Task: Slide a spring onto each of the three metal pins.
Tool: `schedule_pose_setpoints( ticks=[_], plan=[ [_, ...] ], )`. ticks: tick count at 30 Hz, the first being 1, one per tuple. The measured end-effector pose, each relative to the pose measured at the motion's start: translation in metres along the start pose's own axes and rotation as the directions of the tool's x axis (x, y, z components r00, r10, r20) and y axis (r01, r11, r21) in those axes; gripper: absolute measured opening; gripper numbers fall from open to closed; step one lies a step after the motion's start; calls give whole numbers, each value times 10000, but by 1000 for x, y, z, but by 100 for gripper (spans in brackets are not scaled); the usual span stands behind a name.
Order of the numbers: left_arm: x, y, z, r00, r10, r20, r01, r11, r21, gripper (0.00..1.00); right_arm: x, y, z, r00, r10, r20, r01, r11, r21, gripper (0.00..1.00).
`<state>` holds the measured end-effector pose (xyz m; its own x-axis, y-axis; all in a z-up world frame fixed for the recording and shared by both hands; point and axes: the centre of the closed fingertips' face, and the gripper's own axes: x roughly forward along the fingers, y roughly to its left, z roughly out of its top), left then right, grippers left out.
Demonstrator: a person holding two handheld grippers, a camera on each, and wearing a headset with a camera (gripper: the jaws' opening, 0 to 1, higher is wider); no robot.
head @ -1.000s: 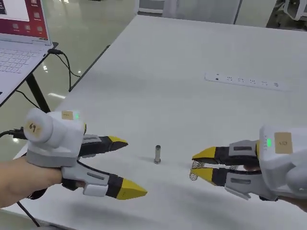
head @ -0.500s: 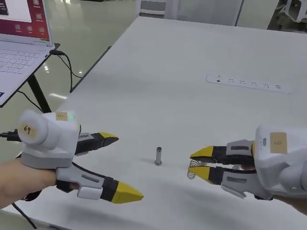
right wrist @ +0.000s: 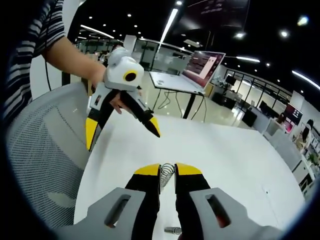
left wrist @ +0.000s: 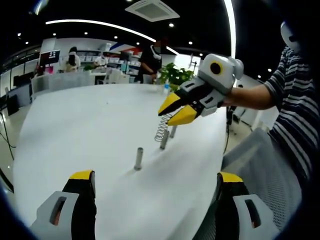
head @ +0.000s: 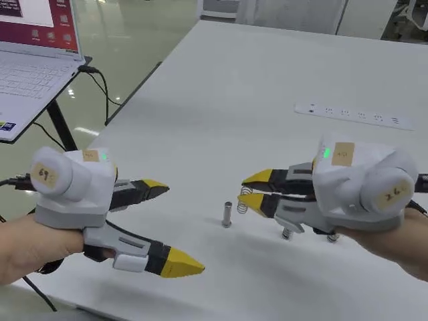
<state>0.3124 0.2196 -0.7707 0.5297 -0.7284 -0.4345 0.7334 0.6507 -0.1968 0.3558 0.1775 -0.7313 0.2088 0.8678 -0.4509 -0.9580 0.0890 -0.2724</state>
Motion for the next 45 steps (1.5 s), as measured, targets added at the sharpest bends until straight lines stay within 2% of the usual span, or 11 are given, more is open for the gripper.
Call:
schedule_pose_setpoints(
  ticks=[5, 10, 29, 36, 40, 45],
  plan=[
    [-2, 1, 0, 10000, 38, 25, -38, 10000, -34, 98, 8, -9, -1, 9999, -138, 70, 135, 9988, 478, 7],
    [-1, 1, 0, 10000, 48, 49, -47, 10000, -61, 98, 16, -10, -4, 10000, -82, 16, 81, 9968, 801, 7],
    [-2, 0, -2, 10000, 61, 39, -60, 9999, -148, 98, 32, -7, -15, 9995, 52, -311, -25, 9963, 865, 8],
    [-2, -1, 4, 9998, 38, 185, -35, 9999, -137, 98, 35, -5, -22, 9989, 94, -468, -54, 9964, 842, 8],
    [-2, -1, 4, 9999, 44, 166, -42, 9999, -134, 98, 39, -4, -28, 9980, 116, -625, -65, 9966, 816, 8],
    [0, -4, 1, 9999, 9, 106, -7, 9999, -144, 98, 45, 3, -43, 9937, 274, -1083, -206, 9978, 638, 8]
  ],
)
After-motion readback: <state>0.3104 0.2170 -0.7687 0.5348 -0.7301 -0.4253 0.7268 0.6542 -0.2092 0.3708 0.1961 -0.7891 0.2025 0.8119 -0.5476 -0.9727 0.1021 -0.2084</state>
